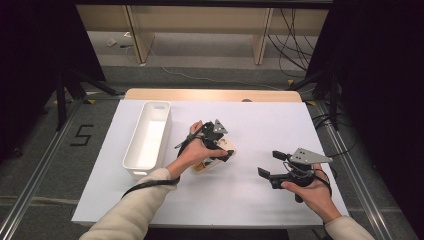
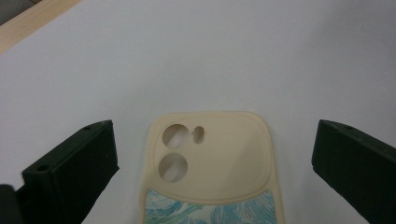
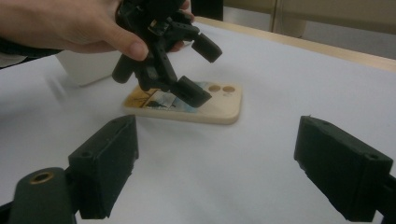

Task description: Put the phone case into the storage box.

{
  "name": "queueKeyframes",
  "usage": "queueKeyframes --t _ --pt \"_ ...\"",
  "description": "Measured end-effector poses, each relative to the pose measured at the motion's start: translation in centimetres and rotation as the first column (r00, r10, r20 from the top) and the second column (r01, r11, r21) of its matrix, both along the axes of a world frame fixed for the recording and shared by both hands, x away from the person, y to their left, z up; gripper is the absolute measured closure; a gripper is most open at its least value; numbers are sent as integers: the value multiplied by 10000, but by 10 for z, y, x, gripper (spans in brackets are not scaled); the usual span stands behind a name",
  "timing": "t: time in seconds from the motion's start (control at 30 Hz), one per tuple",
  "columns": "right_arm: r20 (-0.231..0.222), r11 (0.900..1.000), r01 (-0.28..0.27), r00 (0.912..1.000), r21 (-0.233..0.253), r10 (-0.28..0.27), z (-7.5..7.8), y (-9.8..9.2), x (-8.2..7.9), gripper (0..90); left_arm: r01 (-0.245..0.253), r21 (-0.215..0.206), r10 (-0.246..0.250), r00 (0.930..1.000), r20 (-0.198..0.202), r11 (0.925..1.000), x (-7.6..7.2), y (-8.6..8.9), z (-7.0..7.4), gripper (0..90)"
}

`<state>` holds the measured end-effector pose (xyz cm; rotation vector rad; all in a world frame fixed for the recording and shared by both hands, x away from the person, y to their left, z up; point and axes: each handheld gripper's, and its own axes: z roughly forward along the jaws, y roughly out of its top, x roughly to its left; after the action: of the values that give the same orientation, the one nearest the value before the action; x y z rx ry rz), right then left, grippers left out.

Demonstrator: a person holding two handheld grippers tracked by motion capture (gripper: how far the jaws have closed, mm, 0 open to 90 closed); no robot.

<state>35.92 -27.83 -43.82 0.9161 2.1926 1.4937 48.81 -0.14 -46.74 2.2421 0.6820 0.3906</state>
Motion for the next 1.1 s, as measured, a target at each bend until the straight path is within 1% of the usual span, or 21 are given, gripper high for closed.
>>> queueKeyframes --t 0.23,0.33,0.43,0.5,0.63,0.87,1.1 --pt "-8 10000 3 10000 4 -3 0 0 0 147 -33 231 35 10000 -76 9997 8 -6 -6 0" --pt "-17 10000 -13 10000 -17 13 0 0 0 147 11 438 -6 9999 -132 9990 10 -8 -9 0" --pt "-18 10000 -5 10000 -10 5 0 0 0 147 -11 447 19 9998 -179 9990 13 -11 -12 0" --pt "-21 10000 -5 10000 -11 5 0 -1 0 147 0 530 12 9997 -227 9986 14 -12 -14 0" --pt "-23 10000 -6 10000 -9 6 0 -1 0 147 23 743 -10 9998 -181 9972 16 -15 -18 0" --pt "-44 10000 8 10000 -3 -8 0 -1 0 147 75 798 -43 9992 -403 9968 19 -16 -20 0" --pt "-48 10000 -15 10000 -27 15 -1 -1 0 147 145 852 -104 9988 -483 9963 21 -18 -21 0"
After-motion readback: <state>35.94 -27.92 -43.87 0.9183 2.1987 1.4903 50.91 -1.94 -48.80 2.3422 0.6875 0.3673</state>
